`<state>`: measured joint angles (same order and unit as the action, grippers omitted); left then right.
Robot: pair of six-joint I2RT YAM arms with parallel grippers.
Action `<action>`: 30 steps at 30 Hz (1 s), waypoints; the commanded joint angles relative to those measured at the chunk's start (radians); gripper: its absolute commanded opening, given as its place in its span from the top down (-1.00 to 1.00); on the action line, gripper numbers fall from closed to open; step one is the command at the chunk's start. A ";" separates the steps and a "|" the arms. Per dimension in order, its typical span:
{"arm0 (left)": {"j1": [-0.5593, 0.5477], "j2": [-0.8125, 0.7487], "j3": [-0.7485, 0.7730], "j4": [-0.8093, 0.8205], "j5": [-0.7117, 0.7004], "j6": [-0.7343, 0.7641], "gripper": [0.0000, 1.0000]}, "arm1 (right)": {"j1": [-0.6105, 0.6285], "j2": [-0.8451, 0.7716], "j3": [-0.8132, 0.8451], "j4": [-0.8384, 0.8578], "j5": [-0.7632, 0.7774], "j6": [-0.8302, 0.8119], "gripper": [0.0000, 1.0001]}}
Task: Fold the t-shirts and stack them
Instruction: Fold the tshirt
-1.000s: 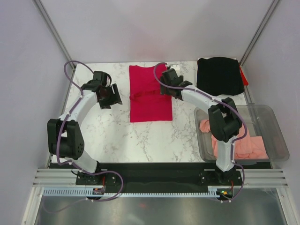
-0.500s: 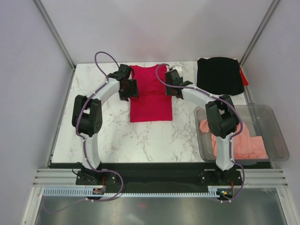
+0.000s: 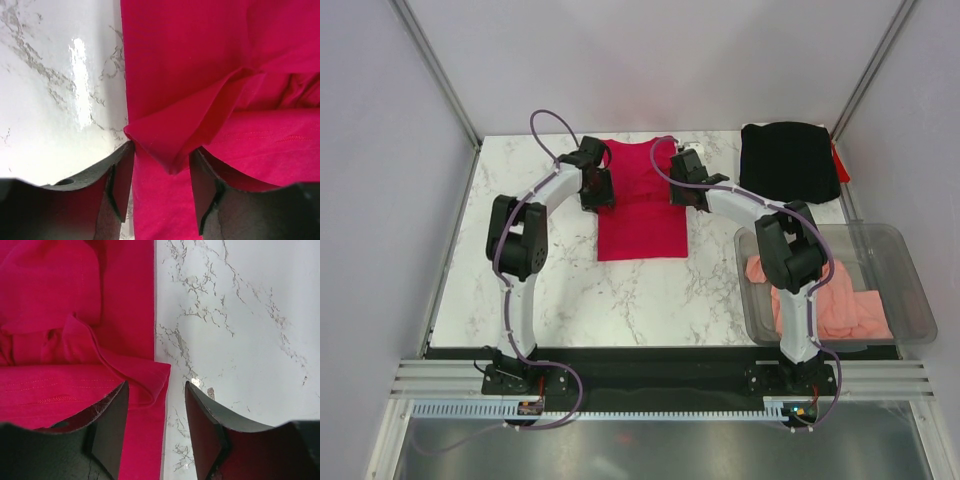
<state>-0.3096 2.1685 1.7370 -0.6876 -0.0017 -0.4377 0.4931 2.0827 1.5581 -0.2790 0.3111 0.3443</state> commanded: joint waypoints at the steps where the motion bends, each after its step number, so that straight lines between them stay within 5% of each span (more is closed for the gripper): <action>1: -0.002 0.022 0.065 0.008 -0.032 -0.019 -0.07 | -0.002 0.023 0.026 0.037 -0.023 0.001 -0.11; 10: -0.003 0.040 0.096 0.000 -0.035 -0.021 0.45 | -0.001 0.045 0.023 0.040 -0.023 -0.002 0.50; 16: 0.001 0.013 0.105 -0.041 -0.070 -0.012 0.45 | -0.002 0.042 0.048 0.032 -0.007 -0.021 0.84; 26: 0.001 0.025 0.177 -0.112 -0.100 0.011 0.35 | -0.004 0.057 0.112 0.014 -0.015 -0.024 0.98; 30: 0.001 0.042 0.197 -0.116 -0.096 0.014 0.70 | -0.004 0.068 0.135 0.003 -0.017 -0.030 1.00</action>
<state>-0.3096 2.2024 1.8835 -0.7876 -0.0776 -0.4427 0.4923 2.1292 1.6432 -0.2737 0.2890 0.3313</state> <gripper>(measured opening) 0.185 0.010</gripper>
